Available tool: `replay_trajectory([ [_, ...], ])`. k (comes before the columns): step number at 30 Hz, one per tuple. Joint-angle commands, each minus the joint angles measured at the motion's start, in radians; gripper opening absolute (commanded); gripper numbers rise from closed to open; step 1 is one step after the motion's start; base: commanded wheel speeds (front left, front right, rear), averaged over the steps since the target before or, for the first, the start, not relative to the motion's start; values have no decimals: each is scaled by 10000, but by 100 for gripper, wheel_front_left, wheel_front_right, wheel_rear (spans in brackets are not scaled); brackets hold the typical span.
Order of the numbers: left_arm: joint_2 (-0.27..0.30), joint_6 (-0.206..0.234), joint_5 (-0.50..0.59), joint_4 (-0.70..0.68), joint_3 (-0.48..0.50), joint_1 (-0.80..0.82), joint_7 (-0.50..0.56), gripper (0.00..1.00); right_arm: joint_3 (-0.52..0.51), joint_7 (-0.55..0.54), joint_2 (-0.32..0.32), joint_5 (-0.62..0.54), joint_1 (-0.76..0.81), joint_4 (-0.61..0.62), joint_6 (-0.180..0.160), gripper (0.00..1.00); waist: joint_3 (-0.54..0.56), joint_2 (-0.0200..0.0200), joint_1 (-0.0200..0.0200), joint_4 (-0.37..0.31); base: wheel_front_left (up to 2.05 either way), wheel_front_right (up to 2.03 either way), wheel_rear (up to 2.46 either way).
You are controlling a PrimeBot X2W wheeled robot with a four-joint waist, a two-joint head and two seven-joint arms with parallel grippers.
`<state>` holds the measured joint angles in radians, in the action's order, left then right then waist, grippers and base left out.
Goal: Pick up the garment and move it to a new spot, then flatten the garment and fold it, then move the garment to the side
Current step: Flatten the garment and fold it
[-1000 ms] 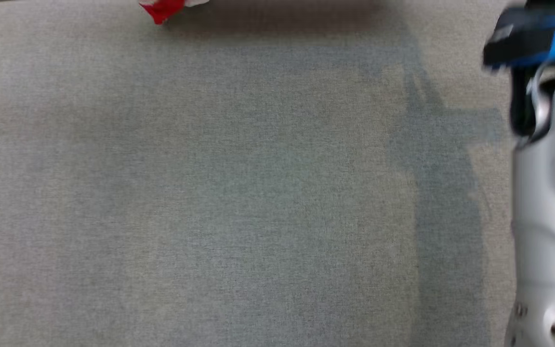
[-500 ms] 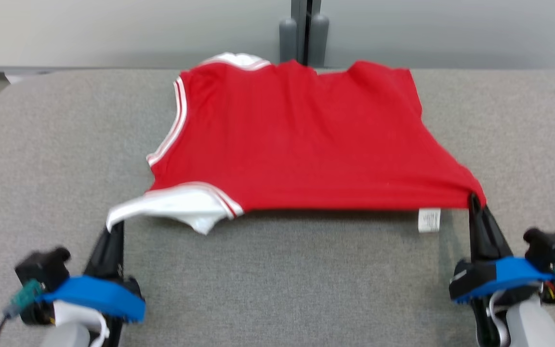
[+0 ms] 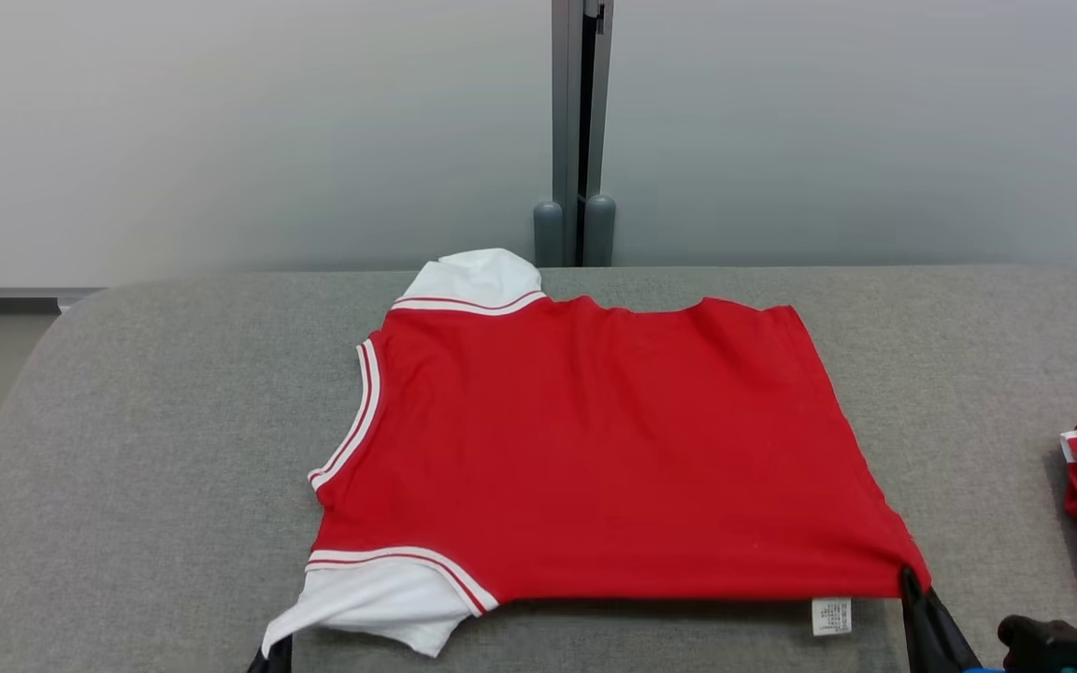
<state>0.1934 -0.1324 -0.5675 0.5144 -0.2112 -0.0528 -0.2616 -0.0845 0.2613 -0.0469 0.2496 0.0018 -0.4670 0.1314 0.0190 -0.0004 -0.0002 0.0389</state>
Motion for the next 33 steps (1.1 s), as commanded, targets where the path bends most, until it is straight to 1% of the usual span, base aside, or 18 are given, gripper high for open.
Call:
replay_trajectory([
  [1, -59, 30, 83, -47, 79, -320, -43, 0, 1, 53, -71, 110, 285, -75, -13, 0, 131, 4, 2, -27, 0, 0, 0],
  [3, -180, 30, 92, -36, 210, -582, -43, 0, 11, 53, -72, 65, 511, -149, -13, 0, 227, 4, 2, 22, 0, 0, 0],
  [8, -268, 30, 335, -142, 296, -1021, -45, 0, -40, 53, -74, 199, 863, -262, -12, 0, 311, 4, 2, 114, 0, 0, 0],
  [12, -270, 30, 533, -726, 276, -789, -43, 0, -59, 53, -72, 371, 655, -118, -12, 0, 221, 4, 2, 121, 0, 0, 0],
  [15, -346, 30, 394, -1119, 386, -583, -45, 0, -101, 54, -72, 488, 425, -44, -10, 0, 147, 4, 2, 128, 0, 0, 0],
  [21, -77, 30, 378, -1747, 175, 488, -43, 0, -105, 54, -69, 910, -428, -77, -9, 0, -229, 4, 2, 34, 0, 0, 0],
  [29, 179, 29, 314, -1400, -219, 2150, -43, 0, -12, 52, -69, 994, -1843, -268, -9, 0, -1248, 4, 2, -104, 0, 0, 0],
  [33, 520, 29, 195, -1127, -570, 2809, -44, 0, 104, 54, -64, 883, -2565, -392, -9, 0, -1888, 4, 2, -201, 0, 0, 0],
])
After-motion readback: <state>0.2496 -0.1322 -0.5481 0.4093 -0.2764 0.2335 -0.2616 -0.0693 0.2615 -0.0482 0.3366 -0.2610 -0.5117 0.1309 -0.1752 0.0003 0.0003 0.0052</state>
